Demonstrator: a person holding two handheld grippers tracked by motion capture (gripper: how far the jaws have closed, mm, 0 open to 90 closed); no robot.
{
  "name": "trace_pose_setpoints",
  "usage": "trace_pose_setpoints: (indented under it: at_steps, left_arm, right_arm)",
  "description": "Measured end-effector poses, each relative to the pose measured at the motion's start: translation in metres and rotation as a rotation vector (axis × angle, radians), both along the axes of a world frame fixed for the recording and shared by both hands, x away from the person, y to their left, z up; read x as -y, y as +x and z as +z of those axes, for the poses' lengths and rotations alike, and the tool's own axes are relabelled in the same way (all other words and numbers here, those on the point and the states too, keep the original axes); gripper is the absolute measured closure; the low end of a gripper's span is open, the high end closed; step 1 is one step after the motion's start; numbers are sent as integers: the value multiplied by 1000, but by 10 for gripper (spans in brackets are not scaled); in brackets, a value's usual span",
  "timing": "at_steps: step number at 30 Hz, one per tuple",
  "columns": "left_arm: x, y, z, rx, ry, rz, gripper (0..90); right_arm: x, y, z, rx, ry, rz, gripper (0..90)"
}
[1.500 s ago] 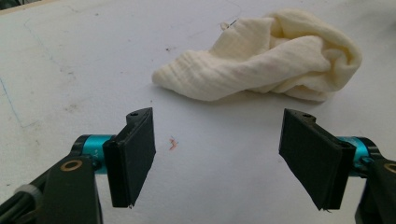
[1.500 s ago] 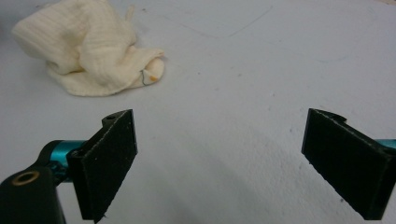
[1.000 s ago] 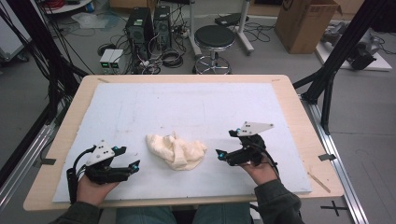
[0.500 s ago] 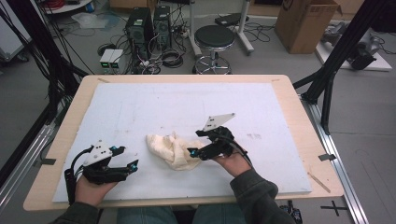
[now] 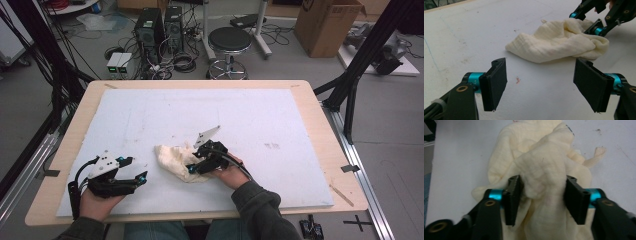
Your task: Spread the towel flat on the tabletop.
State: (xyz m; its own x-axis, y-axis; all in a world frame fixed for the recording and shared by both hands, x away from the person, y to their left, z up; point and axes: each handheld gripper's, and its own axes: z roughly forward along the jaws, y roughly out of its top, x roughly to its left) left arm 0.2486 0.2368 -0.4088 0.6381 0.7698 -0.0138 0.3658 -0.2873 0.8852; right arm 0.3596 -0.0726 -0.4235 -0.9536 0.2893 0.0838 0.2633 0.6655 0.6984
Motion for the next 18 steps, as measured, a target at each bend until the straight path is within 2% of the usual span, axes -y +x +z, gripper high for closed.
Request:
trace_pose_setpoints:
  at_steps: [3,5,8,13,16,18]
  left_arm:
    - [-1,0,0,4,1,2,272]
    - [-1,0,0,5,-1,5,272]
    - [-1,0,0,6,0,7,272]
    - [-1,0,0,5,1,6,272]
    - [0,0,0,4,1,5,272]
    - [0,0,0,6,2,7,272]
  right_arm:
    - [0,1,0,8,-11,3,711]
    - [1,2,1,15,-11,-1,759]
    - [8,2,8,12,13,-24,772]
    - [27,3,22,25,66,-97,772]
    - [41,4,31,40,79,-158,766]
    - [51,6,34,37,62,-197,763]
